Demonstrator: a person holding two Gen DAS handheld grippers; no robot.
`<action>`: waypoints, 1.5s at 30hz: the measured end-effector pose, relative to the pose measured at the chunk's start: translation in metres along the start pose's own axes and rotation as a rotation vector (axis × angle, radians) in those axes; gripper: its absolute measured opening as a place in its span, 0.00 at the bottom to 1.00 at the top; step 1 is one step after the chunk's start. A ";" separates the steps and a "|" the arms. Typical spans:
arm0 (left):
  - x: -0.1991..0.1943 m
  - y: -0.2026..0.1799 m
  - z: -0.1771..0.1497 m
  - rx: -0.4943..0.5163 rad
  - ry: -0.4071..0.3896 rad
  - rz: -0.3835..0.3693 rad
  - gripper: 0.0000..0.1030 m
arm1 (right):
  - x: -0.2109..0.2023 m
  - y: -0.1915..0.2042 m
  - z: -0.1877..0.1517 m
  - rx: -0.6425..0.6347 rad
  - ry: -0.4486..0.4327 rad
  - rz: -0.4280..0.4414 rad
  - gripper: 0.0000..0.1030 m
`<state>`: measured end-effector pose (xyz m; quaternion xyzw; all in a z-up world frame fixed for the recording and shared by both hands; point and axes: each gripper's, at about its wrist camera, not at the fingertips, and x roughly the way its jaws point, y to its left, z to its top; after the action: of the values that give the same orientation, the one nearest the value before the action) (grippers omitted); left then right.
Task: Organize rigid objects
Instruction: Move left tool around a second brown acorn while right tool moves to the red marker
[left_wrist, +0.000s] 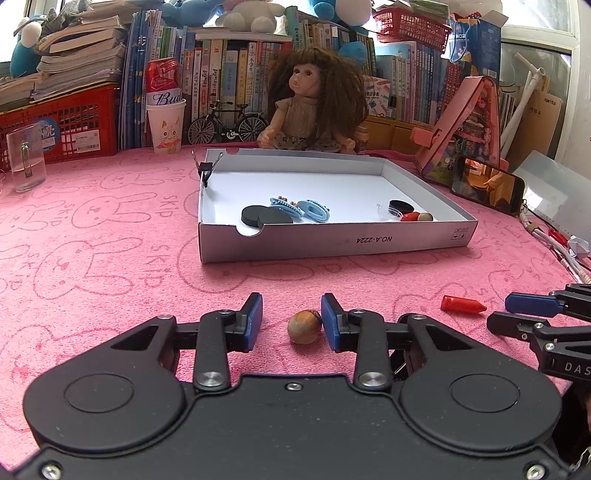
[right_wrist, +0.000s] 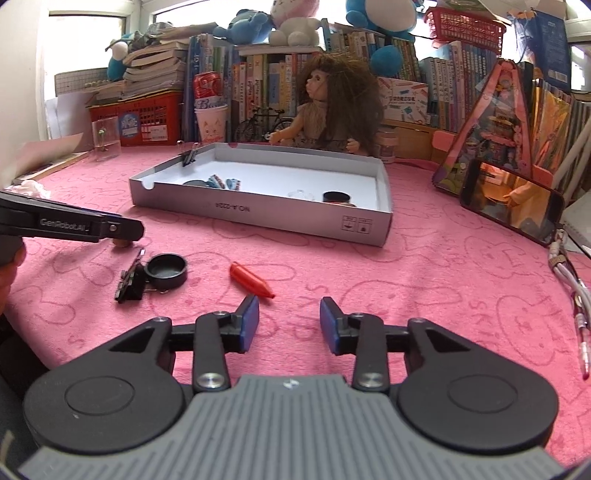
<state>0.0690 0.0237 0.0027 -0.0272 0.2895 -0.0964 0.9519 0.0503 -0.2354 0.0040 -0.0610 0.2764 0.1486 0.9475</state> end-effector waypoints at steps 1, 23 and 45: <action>0.000 0.000 0.000 0.000 0.000 0.001 0.32 | 0.001 -0.002 0.000 0.008 0.000 -0.016 0.53; -0.002 0.000 -0.004 0.007 0.000 0.010 0.33 | 0.023 -0.004 0.012 0.060 0.003 -0.159 0.57; -0.006 -0.007 -0.010 0.008 -0.017 0.024 0.42 | 0.016 0.035 0.008 0.100 -0.070 -0.085 0.68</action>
<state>0.0567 0.0183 -0.0016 -0.0209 0.2814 -0.0859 0.9555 0.0565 -0.1970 0.0011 -0.0200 0.2471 0.0964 0.9640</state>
